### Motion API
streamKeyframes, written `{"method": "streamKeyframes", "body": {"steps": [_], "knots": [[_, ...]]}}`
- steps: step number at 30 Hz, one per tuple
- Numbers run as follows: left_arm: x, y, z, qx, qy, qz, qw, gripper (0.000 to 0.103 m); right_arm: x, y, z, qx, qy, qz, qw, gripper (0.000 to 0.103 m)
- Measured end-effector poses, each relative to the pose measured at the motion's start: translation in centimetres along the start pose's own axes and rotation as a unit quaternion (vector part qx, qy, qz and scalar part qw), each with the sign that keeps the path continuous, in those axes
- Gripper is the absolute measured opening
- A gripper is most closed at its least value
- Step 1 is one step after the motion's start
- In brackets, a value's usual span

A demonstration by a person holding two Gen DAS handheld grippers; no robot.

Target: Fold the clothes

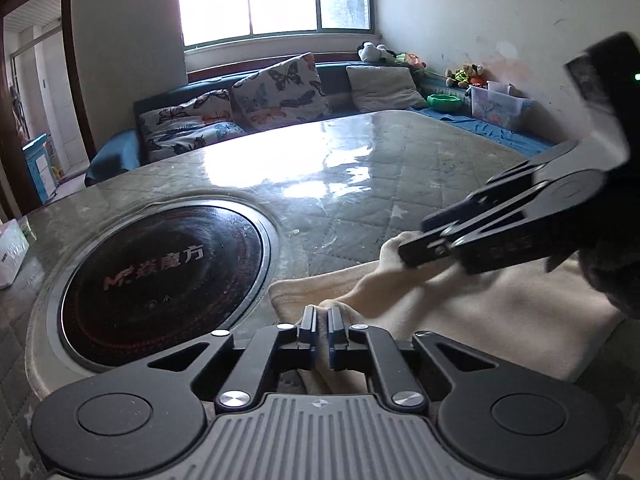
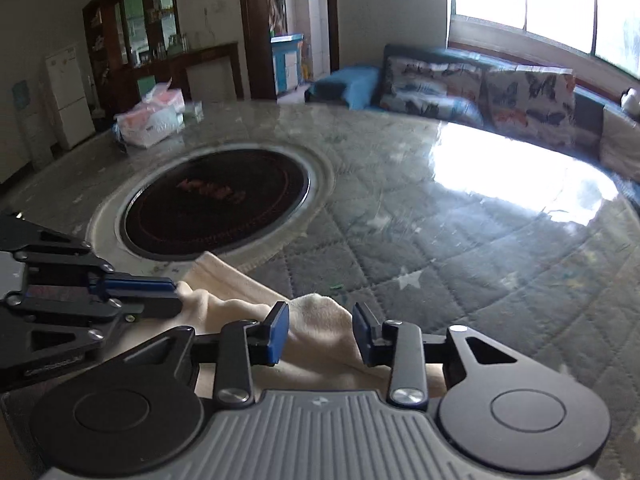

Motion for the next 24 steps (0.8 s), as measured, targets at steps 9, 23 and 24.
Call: {"method": "streamKeyframes", "body": {"steps": [9, 23, 24], "knots": [[0.0, -0.2, -0.1, -0.006, 0.009, 0.001, 0.9999, 0.007, 0.7, 0.4, 0.0, 0.025, -0.023, -0.008, 0.999, 0.016], [3.5, 3.3, -2.1, 0.000, -0.046, -0.022, 0.9987, 0.009, 6.0, -4.4, 5.9, 0.029, -0.080, -0.061, 0.994, 0.017], [3.5, 3.4, -2.6, -0.006, -0.046, -0.022, 0.9987, 0.009, 6.4, -4.5, 5.8, 0.030, -0.081, -0.066, 0.994, 0.017]]}}
Point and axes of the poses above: each gripper's, at about its wrist camera, not at the fingertips, and z roughly against the way its jaws point, x to its right, y to its top, the point moved 1 cm from there along -z, roughly the way its jaws point, and after that the axes turned 12 degrees about -z, right-handed, at the moved point
